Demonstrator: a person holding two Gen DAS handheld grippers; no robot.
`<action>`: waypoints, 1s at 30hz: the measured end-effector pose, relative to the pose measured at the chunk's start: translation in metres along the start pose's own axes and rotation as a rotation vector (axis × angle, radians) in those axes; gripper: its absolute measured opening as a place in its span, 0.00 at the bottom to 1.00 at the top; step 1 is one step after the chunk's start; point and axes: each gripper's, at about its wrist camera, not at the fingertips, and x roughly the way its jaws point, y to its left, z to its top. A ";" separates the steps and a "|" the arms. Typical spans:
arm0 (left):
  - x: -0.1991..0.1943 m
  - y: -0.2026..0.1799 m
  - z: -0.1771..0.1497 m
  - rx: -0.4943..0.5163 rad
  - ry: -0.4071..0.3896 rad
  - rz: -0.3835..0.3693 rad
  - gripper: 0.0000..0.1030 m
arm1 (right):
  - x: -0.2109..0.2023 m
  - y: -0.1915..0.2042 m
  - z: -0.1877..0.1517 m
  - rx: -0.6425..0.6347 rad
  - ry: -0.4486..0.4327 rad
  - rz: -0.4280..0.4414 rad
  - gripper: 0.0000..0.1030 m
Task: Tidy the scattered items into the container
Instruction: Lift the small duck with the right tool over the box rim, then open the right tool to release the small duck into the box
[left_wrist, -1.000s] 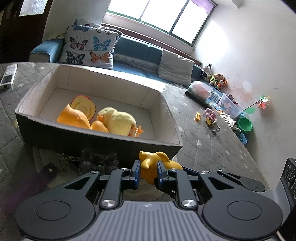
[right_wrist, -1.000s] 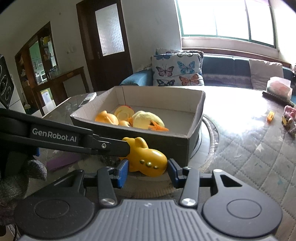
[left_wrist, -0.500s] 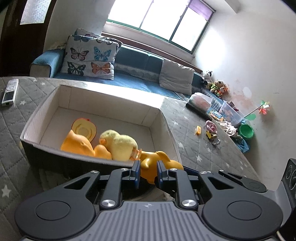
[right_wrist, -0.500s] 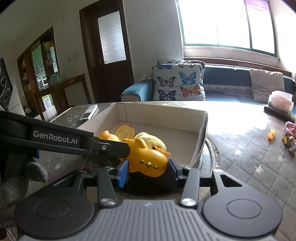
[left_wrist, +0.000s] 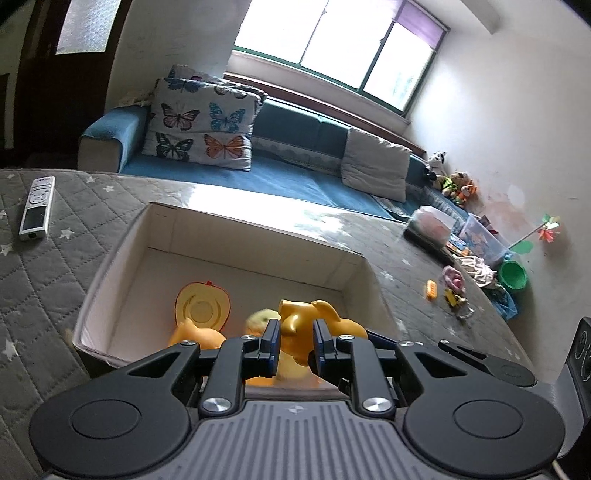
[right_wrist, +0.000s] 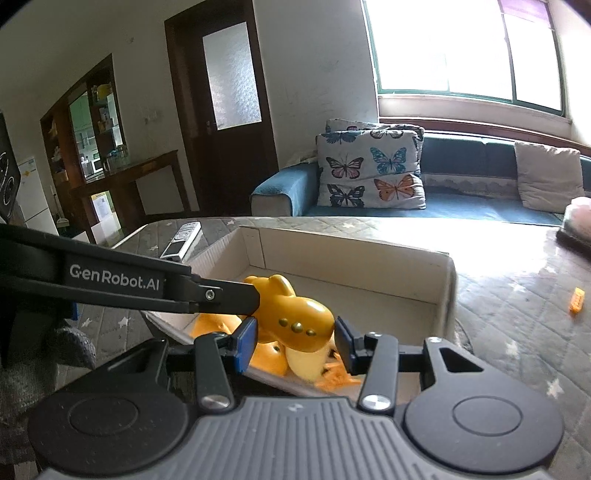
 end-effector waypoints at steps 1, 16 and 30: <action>0.002 0.003 0.002 -0.005 0.003 0.004 0.20 | 0.005 0.001 0.002 0.001 0.003 0.002 0.44; 0.027 0.034 0.005 -0.051 0.043 0.040 0.20 | 0.048 0.010 0.004 -0.004 0.058 -0.009 0.44; 0.026 0.040 0.003 -0.070 0.052 0.065 0.21 | 0.059 0.007 0.011 -0.007 0.064 -0.021 0.45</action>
